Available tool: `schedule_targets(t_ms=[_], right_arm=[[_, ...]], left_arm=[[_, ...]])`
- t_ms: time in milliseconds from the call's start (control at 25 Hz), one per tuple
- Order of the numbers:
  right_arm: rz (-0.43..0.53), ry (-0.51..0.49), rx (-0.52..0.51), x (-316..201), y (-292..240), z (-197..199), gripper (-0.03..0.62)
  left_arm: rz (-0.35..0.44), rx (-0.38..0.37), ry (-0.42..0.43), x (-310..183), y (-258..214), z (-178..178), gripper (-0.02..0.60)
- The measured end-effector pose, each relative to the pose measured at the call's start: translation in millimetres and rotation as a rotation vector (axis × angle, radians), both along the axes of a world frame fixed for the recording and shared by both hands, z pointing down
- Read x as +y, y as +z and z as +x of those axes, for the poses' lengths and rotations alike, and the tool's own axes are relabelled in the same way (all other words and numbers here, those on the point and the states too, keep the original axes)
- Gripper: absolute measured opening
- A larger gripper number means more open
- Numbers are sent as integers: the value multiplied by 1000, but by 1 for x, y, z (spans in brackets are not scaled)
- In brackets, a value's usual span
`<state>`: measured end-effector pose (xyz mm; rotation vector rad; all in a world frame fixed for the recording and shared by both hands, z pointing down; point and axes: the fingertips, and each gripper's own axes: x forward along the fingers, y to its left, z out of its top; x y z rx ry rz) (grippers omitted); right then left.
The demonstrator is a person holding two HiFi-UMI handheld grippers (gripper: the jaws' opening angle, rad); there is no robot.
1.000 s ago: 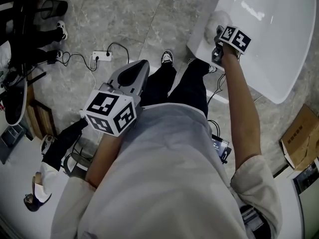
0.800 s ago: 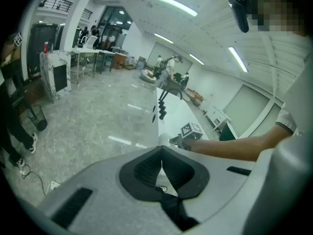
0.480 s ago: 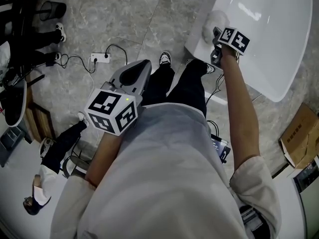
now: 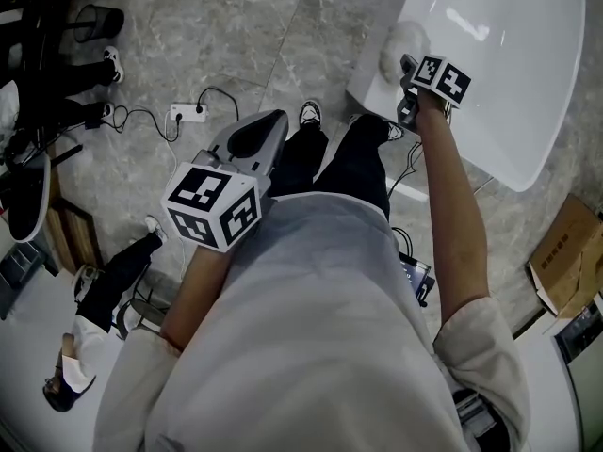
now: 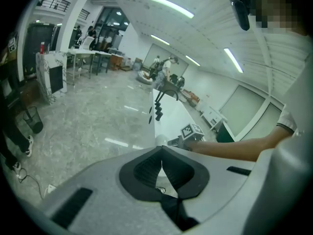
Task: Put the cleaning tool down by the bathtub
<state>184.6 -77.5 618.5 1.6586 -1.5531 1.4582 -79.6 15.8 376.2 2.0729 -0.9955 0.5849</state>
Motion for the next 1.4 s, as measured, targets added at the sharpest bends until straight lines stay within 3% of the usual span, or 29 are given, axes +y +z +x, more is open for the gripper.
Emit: schedule_targets(t_ms=[560, 1400], right_arm=[[22, -16, -37, 20, -25, -6, 150], [132, -43, -92, 45, -92, -28, 137]], left_arm=[[35, 16, 42, -1, -8, 7, 8], [64, 43, 67, -8, -13, -4, 9]])
